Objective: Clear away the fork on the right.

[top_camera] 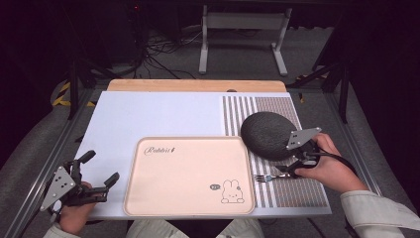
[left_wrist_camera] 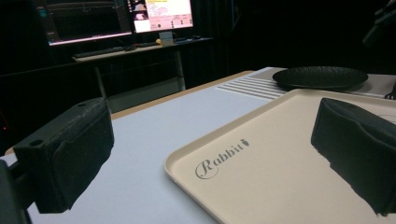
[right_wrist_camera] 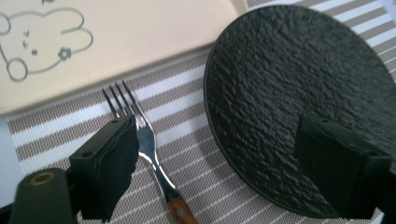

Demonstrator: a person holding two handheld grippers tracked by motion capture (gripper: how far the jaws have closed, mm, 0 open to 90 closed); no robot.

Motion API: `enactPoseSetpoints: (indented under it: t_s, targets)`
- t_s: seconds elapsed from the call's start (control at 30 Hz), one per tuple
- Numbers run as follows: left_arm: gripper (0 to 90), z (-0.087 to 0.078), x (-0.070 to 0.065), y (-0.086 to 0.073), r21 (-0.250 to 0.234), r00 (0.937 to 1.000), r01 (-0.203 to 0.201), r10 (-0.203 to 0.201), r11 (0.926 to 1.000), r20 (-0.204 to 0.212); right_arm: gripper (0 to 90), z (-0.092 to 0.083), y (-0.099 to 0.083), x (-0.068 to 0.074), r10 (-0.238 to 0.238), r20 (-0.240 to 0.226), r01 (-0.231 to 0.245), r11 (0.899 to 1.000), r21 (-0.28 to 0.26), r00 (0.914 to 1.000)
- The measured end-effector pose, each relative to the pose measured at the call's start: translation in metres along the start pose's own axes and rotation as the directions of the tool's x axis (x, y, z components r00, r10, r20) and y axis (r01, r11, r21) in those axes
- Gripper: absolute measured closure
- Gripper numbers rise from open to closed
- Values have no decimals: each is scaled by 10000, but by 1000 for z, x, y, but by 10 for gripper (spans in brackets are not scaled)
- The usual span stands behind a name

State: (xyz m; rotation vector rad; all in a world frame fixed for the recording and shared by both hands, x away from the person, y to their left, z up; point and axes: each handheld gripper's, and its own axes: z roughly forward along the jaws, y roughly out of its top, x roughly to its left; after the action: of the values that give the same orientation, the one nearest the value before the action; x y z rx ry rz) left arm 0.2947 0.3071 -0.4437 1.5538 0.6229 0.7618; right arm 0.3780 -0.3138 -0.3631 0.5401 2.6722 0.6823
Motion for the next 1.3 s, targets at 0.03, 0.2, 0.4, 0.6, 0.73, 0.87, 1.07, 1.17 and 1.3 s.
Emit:
enactPoseSetpoints:
  t_s: [0.03, 0.2, 0.4, 0.6, 0.73, 0.87, 1.07, 1.17, 1.3]
  targets:
    - [1, 0, 0, 0, -4, 10000, -3, 3, 10000, -6, 156, 0, 0, 0, -84, -85, 85, 9998, 172, 9999]
    - [1, 0, 0, 0, -19, 10000, -41, 41, 10000, -9, 167, 3, 0, -2, -405, -432, 439, 9957, 817, 9982]
    - [1, 0, 0, 0, -46, 10000, -5, 5, 10000, -16, 171, 8, -3, -3, -558, -889, 688, 9862, 1504, 9945]
    - [1, -1, 0, 0, -20, 10000, -24, 24, 10000, -8, 173, 14, -6, -3, -721, -1266, 985, 9713, 2163, 9893]
    - [1, 0, 0, 0, -21, 10000, -14, 14, 10000, -10, 174, 16, -6, -2, -741, -1391, 1061, 9653, 2387, 9875]
    - [1, 0, 0, 0, -21, 10000, -34, 34, 10000, -4, 182, 19, -6, -1, -706, -1560, 1104, 9583, 2636, 9852]
    - [1, 0, 0, 0, -21, 10000, -18, 18, 10000, 33, 183, 25, -9, 1, -601, -1990, 1203, 9443, 3062, 9782]
    - [2, 0, 0, 0, -19, 10000, -39, 39, 10000, 33, 188, 28, -11, 2, -659, -2099, 1326, 9375, 3218, 9755]
    - [2, 0, 0, 0, -3, 10000, -26, 26, 10000, 22, 198, 32, -13, 4, -639, -2261, 1408, 9288, 3429, 9720]
